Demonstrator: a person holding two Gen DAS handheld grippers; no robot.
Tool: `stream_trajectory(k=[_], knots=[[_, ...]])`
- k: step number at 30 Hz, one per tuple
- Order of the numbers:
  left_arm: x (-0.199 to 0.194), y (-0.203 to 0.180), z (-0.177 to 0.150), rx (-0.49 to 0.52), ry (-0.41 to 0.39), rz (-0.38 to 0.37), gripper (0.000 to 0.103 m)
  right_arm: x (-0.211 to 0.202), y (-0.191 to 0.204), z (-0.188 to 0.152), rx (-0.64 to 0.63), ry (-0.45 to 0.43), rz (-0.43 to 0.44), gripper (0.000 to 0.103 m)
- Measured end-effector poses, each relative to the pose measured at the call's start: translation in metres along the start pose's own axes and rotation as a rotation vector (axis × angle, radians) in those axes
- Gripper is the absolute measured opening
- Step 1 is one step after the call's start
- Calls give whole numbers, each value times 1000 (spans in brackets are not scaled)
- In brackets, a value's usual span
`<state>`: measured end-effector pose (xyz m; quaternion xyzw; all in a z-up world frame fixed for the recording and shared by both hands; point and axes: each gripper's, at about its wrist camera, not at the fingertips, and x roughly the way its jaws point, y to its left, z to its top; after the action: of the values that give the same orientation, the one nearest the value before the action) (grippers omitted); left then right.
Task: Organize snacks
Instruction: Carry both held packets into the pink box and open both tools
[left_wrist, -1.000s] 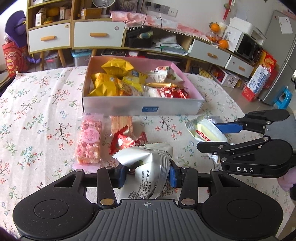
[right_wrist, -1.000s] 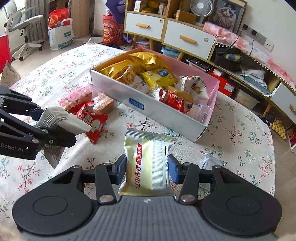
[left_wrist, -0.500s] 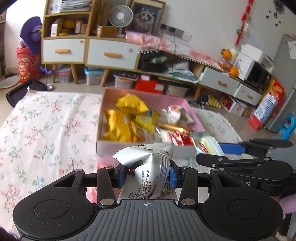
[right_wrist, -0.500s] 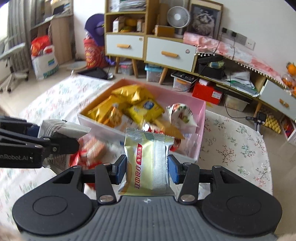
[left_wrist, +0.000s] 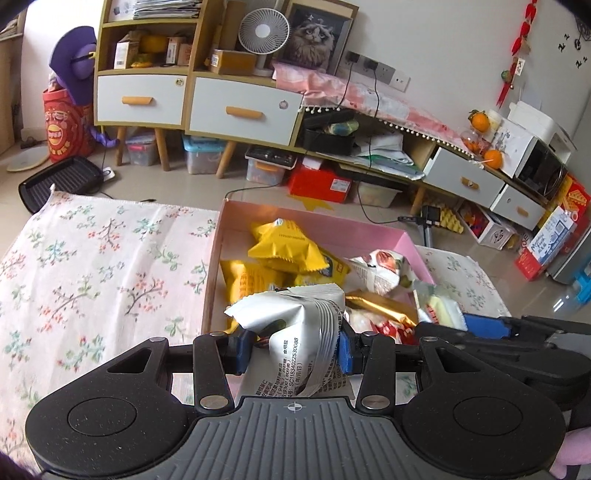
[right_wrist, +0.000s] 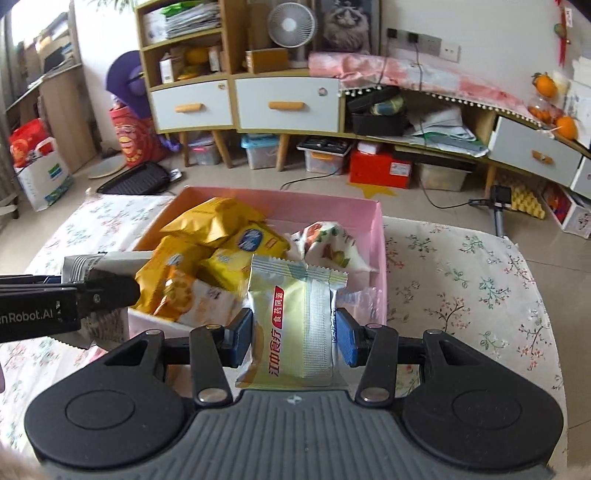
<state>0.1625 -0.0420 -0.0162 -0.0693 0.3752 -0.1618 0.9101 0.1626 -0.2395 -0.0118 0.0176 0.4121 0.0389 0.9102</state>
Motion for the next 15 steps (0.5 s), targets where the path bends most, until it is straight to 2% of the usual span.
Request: stream_trajectory(k=[15], knots=[[47,0,27,31,2,-23,41,27,-8,23,57,-4,-101,44]])
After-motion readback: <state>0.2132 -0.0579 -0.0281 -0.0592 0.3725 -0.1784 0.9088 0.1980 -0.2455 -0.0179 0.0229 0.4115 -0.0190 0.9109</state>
